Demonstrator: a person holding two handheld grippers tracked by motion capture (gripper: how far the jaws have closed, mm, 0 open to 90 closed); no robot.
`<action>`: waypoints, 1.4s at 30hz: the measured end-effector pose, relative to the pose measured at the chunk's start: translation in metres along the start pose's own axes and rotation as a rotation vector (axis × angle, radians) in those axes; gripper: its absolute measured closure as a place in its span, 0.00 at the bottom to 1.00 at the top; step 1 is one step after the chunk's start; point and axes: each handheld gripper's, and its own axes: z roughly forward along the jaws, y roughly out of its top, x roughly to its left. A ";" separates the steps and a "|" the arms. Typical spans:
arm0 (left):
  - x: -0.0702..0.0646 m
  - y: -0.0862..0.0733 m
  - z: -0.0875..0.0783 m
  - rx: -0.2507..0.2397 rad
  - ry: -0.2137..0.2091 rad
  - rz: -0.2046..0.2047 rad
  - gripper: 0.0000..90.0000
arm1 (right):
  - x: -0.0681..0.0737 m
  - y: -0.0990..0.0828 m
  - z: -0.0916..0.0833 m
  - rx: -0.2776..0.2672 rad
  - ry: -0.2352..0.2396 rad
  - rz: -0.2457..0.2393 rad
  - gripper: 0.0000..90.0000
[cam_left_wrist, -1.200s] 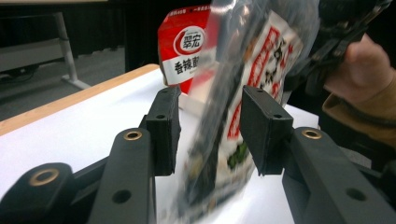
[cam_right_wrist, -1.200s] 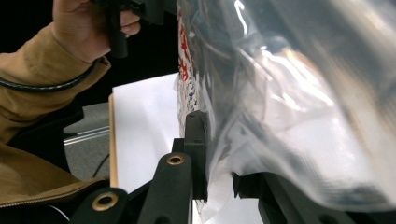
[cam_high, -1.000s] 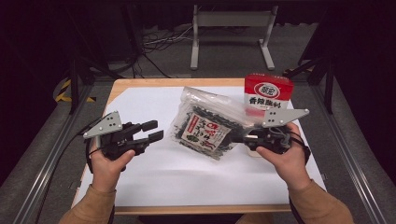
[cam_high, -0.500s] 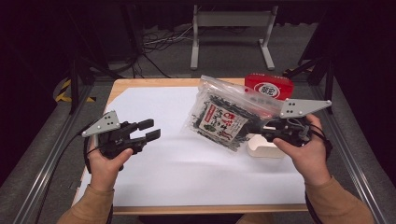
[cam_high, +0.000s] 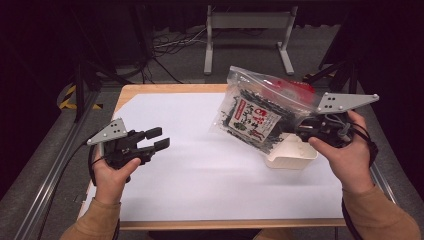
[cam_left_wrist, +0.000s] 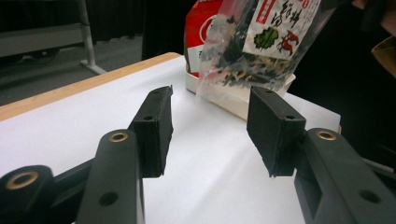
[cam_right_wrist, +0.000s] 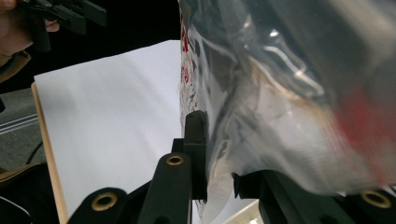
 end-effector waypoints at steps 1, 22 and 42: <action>0.000 0.000 0.000 0.001 0.000 -0.009 0.56 | -0.001 0.001 -0.003 0.004 -0.011 -0.001 0.87; 0.007 -0.005 0.004 0.037 0.011 -0.014 0.53 | -0.026 -0.001 -0.031 0.084 -0.150 0.045 0.86; 0.009 -0.007 0.006 0.057 0.016 -0.023 0.53 | -0.045 -0.021 -0.030 0.219 -0.255 0.139 0.86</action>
